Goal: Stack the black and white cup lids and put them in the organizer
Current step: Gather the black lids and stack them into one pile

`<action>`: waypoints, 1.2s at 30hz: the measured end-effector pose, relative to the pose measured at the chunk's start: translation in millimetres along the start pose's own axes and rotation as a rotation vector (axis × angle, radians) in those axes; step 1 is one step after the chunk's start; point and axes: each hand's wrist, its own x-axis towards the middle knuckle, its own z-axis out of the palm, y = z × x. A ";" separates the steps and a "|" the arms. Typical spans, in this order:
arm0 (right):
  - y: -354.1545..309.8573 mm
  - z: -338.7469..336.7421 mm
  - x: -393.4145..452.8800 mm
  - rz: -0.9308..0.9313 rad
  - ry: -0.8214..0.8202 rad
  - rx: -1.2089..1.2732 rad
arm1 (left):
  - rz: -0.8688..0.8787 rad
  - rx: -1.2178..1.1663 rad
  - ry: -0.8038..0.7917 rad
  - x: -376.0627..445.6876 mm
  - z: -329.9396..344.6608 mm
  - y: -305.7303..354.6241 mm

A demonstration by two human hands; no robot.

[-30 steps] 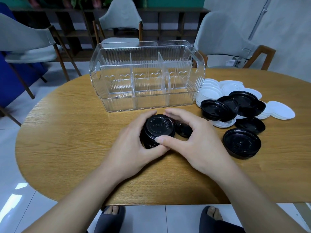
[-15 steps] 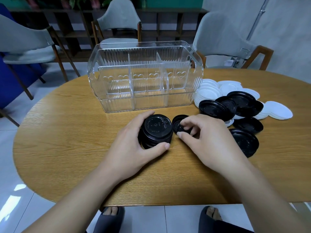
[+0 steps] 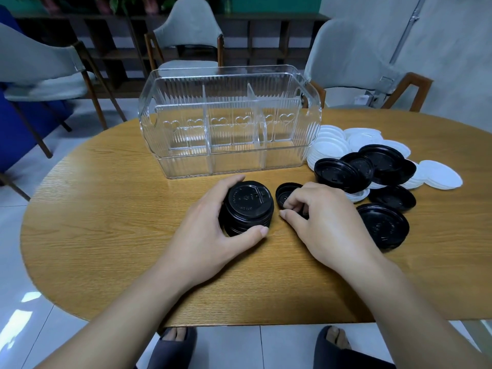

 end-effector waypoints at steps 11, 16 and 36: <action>-19.2 -20.7 -0.7 0.140 0.361 0.813 | 0.050 -0.087 0.103 3.1 -6.3 13.9; -32.3 -18.2 -3.0 0.166 0.317 1.180 | 0.144 -0.127 0.195 9.0 -6.2 28.2; -33.2 -18.6 -7.2 -0.207 0.107 0.739 | 0.271 -0.153 0.153 10.7 -17.6 18.6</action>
